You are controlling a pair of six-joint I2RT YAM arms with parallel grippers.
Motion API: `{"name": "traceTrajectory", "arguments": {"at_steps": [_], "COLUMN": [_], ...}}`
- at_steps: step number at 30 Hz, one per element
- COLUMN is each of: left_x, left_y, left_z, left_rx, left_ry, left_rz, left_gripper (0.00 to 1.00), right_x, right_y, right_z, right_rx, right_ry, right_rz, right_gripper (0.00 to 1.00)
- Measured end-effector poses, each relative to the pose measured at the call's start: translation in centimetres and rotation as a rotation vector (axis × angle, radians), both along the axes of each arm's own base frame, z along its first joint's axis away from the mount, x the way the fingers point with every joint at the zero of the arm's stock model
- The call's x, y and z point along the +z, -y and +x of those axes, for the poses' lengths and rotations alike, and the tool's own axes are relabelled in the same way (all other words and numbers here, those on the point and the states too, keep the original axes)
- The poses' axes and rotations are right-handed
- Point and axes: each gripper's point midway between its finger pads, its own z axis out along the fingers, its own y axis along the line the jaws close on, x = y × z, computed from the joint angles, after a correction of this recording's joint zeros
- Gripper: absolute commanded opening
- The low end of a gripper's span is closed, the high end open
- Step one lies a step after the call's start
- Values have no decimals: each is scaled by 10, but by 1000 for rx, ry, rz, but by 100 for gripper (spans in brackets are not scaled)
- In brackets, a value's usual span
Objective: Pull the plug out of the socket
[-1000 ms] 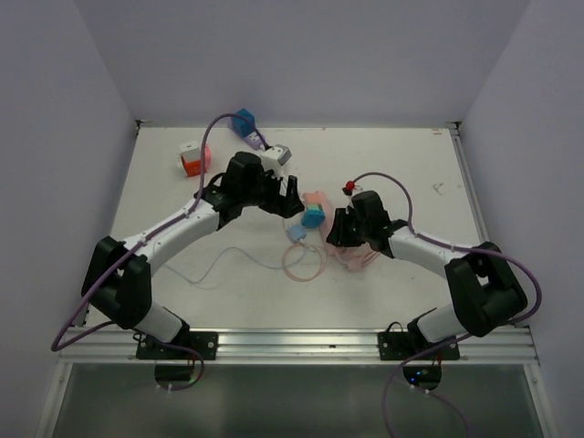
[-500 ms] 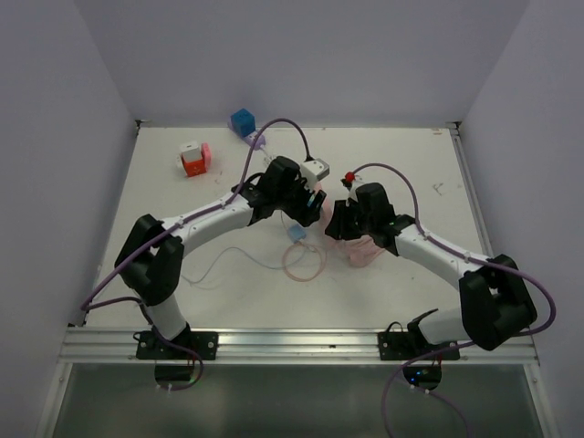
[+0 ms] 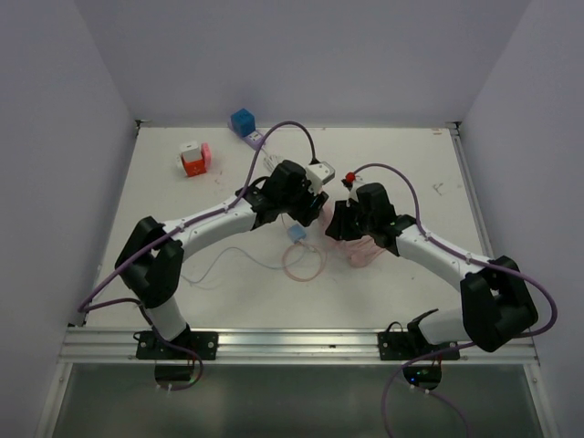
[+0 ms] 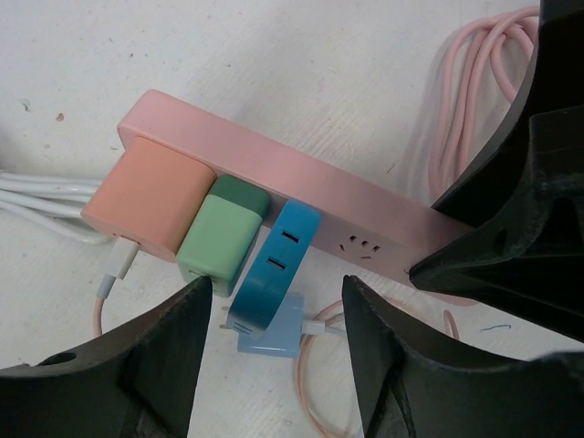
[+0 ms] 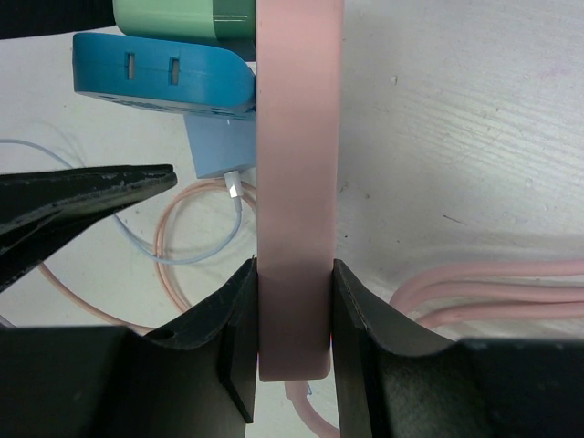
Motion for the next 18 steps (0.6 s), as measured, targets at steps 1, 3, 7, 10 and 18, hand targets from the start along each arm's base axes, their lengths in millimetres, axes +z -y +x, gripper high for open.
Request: {"name": "traceTrajectory", "arguments": {"at_steps": [1, 3, 7, 10, 18], "left_x": [0, 0, -1, -1, -8], "left_y": [1, 2, 3, 4, 5], "left_z": [-1, -2, -5, -7, -16], "left_rx": [-6, -11, -24, -32, -48], "left_ry": [-3, -8, -18, -30, -52], "left_rz": [-1, -6, -10, -15, -12], "left_gripper": [58, 56, 47, 42, 44], "right_x": [0, 0, -1, -1, -2], "right_y": [0, 0, 1, 2, 1], "right_z": [0, 0, -1, -1, -2], "right_rx": [0, -1, -4, -5, -8], "right_ry": [0, -1, -6, -9, -15], "right_rz": [0, -1, -5, -6, -3], "right_gripper": [0, 0, 0, 0, 0]}}
